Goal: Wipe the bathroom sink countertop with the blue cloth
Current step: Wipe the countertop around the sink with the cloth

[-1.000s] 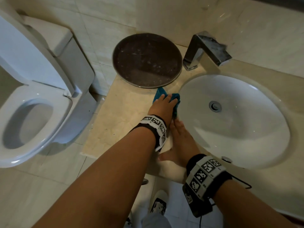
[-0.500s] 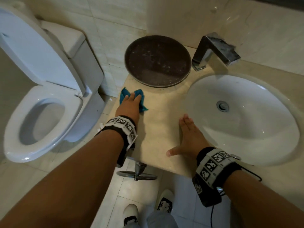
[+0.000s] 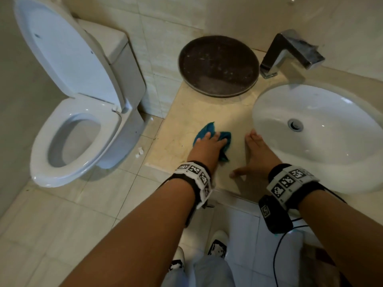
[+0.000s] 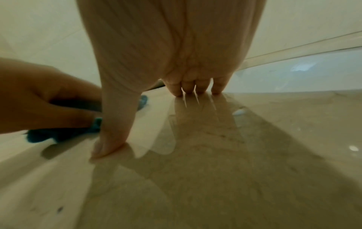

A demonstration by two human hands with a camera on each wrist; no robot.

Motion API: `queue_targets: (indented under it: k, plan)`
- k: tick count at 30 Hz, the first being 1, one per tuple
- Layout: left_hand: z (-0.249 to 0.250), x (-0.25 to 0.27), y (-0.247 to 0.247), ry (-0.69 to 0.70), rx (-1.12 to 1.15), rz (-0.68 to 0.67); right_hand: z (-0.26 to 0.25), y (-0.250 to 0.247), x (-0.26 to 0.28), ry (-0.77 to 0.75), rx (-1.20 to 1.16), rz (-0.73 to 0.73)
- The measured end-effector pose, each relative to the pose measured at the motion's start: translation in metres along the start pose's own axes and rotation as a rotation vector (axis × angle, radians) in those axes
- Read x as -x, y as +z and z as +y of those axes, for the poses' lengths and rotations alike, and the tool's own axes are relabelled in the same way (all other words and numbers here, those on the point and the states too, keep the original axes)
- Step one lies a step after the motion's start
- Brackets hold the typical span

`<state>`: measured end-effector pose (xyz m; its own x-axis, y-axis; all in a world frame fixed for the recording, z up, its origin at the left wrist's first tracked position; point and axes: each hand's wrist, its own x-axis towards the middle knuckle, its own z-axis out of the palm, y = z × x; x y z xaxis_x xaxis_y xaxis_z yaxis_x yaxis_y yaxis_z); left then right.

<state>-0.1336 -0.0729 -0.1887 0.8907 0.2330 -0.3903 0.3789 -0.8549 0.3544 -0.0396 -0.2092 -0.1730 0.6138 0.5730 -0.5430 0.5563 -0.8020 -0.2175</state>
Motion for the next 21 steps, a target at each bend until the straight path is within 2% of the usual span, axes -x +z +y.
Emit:
queue_targets:
  k: [3, 5, 7, 8, 10, 14, 18, 21]
  plan:
    - [-0.043, 0.024, -0.020, -0.134, 0.059, 0.080, -0.001, 0.002, 0.007, 0.009, -0.013, 0.002]
    - [-0.071, 0.044, -0.036, -0.286, 0.094, 0.116, 0.000, 0.007, 0.014, 0.020, -0.027, -0.001]
    - [-0.092, 0.058, -0.047, -0.414, 0.057, 0.135, 0.002, 0.014, 0.023, 0.015, -0.027, -0.029]
    - [-0.095, 0.062, -0.050, -0.436, 0.022, 0.137, 0.004, 0.016, 0.027, 0.010, -0.021, -0.046]
    - [-0.084, 0.061, -0.048, -0.367, 0.027, 0.166, 0.006, 0.017, 0.032, -0.001, -0.017, -0.075]
    - [-0.021, 0.036, -0.022, -0.075, 0.086, 0.123, 0.003, 0.007, 0.033, 0.010, -0.146, -0.018]
    - [0.033, 0.027, 0.016, 0.055, 0.015, -0.059, 0.005, 0.006, 0.032, 0.022, -0.167, 0.117]
    - [0.040, 0.027, 0.026, 0.086, -0.049, -0.063, 0.009, 0.014, 0.030, 0.000, -0.142, 0.125]
